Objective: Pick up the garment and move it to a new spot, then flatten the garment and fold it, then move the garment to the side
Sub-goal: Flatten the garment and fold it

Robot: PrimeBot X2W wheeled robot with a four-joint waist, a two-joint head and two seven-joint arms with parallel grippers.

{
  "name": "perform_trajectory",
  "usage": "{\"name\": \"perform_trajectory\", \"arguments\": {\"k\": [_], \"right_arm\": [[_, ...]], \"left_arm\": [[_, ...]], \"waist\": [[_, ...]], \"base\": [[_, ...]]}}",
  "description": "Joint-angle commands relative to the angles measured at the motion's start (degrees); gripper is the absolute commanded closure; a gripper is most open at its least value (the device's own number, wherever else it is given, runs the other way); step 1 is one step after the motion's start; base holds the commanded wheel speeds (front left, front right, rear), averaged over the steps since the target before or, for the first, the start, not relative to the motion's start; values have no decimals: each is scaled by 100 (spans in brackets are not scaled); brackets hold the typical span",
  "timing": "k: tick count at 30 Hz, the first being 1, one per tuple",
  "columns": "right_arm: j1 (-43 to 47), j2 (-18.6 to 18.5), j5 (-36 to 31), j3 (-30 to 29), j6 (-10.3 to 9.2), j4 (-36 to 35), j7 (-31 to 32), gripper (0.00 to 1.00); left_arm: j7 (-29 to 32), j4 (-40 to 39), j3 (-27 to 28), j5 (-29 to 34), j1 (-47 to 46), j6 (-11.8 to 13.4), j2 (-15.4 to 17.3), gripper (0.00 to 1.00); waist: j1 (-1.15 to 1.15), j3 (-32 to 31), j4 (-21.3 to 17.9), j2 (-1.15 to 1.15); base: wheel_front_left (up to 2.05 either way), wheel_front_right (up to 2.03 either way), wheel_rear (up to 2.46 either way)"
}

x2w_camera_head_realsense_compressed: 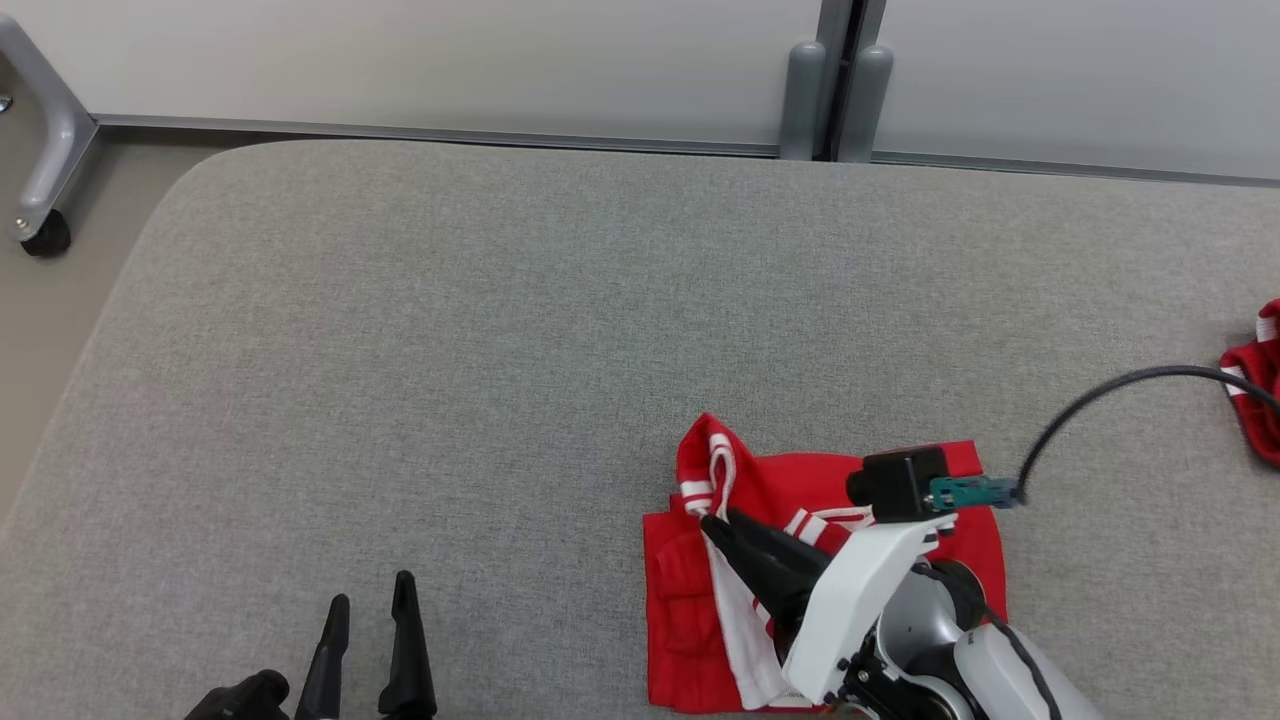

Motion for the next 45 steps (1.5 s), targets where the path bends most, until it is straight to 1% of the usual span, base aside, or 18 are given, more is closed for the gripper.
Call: {"name": "perform_trajectory", "arguments": {"k": [1, 5, 7, 8, 12, 13, 14, 15, 17, 19, 22, 27, 33, 37, 42, 43, 44, 45], "right_arm": [[-41, -21, 204, -10, 13, -142, -351, 0], [248, -39, 202, -56, 12, -767, -1078, 0], [478, -298, 90, -195, 12, -1182, -1353, 0], [478, -298, 90, -195, 12, -1182, -1353, 0], [1142, -790, -256, -945, 18, -1660, -1988, 0], [1277, -927, -451, -1175, 13, -1667, -2168, 0], [1410, -1143, -733, -1408, 13, -1632, -2358, 0], [1545, -1251, -919, -1574, 13, -1579, -2559, 0], [1837, -1316, -1296, -2037, 13, -1304, -2979, 0], [2041, -1407, -1657, -2365, 13, -1024, -3356, 0], [2323, -1368, -2049, -2681, 13, -572, -3687, 0], [2558, -1190, -2384, -3011, 13, -24, -3815, 0], [2657, -986, -2532, -3183, 13, -66, -3816, 0], [2697, -937, -2592, -3128, 13, -81, -3816, 0], [2563, -913, -2578, -2938, 12, -157, -3815, 0], [2500, -919, -2512, -2830, 13, -200, -3813, 52], [2410, -951, -2477, -2696, 13, -289, -3813, 100], [2282, -978, -2387, -2589, 13, -341, -3812, 100]], "left_arm": [[-25, 0, 39, 50, 45, -23, 18, 0], [-25, -5, 168, 248, 184, -71, 20, 0], [-25, 3, 238, 384, 273, -96, 18, 0], [-25, 3, 238, 384, 273, -96, 18, 0], [-25, -4, 407, 576, 433, -188, 21, 0], [-25, -12, 438, 614, 456, -210, 16, 0], [-25, -24, 463, 634, 469, -240, 18, 0], [-25, -43, 495, 652, 476, -242, 19, 0], [-24, -58, 536, 669, 483, -292, 20, 0], [-25, -80, 587, 725, 486, -322, 21, 0], [-25, -126, 699, 820, 509, -309, 21, 0], [-25, -185, 888, 1071, 605, -327, 20, 0], [-25, -336, 1082, 1284, 785, -329, 19, 0], [-25, -335, 1134, 1364, 850, -385, 19, 0], [-25, -384, 1101, 1404, 854, -383, 18, 0], [-25, -391, 1097, 1409, 829, -382, 19, 0], [-25, -396, 1092, 1414, 793, -388, 20, 0], [-25, -409, 1078, 1416, 746, -392, 18, 0]], "waist": [[0, -21, -23, 0], [0, -186, -214, 0], [0, -326, -372, 0], [0, -326, -372, 0], [0, -623, -689, 0], [0, -686, -759, 0], [0, -748, -816, 0], [0, -795, -866, 0], [0, -886, -939, 0], [0, -952, -976, 0], [0, -1053, -1003, 0], [0, -1165, -1030, 0], [0, -1266, -1004, 0], [0, -1290, -954, 0], [0, -1258, -842, 0], [0, -1240, -809, 0], [0, -1213, -777, 0], [0, -1175, -741, 0]], "base": [[0, 0, 0], [0, 0, 0], [0, 0, 0], [0, 0, 0], [0, 0, 0], [0, 0, 0], [0, 0, 0], [0, 0, 0], [0, 0, 0], [0, 0, 0], [0, 0, 0], [0, 0, 0], [0, 0, 0], [0, 0, 0], [0, 0, 0], [0, 0, 0], [0, 0, 0], [0, 0, 0]]}}
